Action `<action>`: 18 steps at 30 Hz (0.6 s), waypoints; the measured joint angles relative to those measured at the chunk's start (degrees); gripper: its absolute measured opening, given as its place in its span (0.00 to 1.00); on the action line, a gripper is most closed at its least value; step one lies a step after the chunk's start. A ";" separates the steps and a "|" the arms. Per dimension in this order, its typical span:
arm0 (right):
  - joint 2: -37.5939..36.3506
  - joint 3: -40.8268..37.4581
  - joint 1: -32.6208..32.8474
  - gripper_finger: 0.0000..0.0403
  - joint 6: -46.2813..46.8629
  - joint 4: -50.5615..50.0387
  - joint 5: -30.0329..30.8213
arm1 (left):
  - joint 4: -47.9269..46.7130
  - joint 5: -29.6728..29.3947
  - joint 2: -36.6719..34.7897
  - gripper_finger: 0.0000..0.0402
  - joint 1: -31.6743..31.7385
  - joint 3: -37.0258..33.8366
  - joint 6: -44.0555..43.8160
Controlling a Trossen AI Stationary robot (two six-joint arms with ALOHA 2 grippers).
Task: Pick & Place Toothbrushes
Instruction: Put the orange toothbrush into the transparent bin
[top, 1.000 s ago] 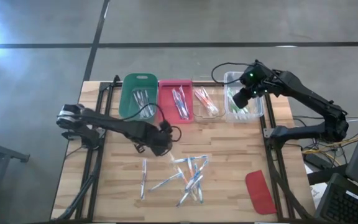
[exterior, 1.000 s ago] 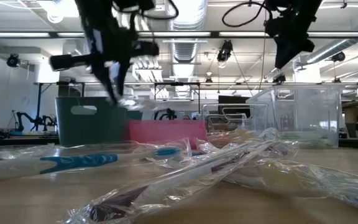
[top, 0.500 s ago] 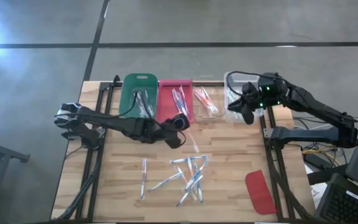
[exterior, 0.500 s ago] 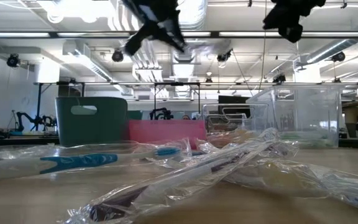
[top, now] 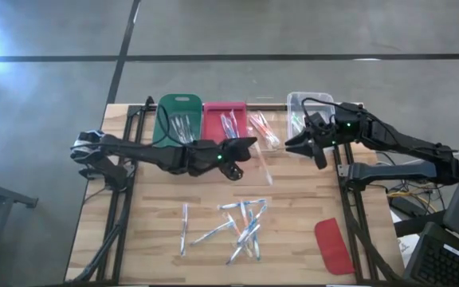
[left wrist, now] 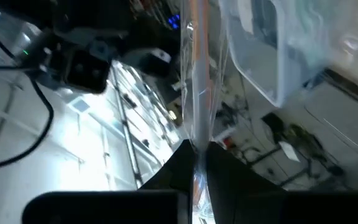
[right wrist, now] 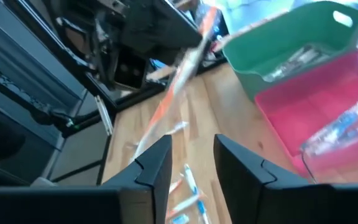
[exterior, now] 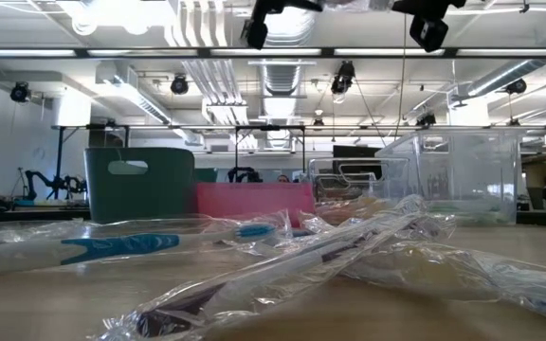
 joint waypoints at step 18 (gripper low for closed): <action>4.48 0.36 0.26 0.41 0.86 5.17 0.14 | 5.36 10.08 7.46 0.07 6.23 7.27 5.08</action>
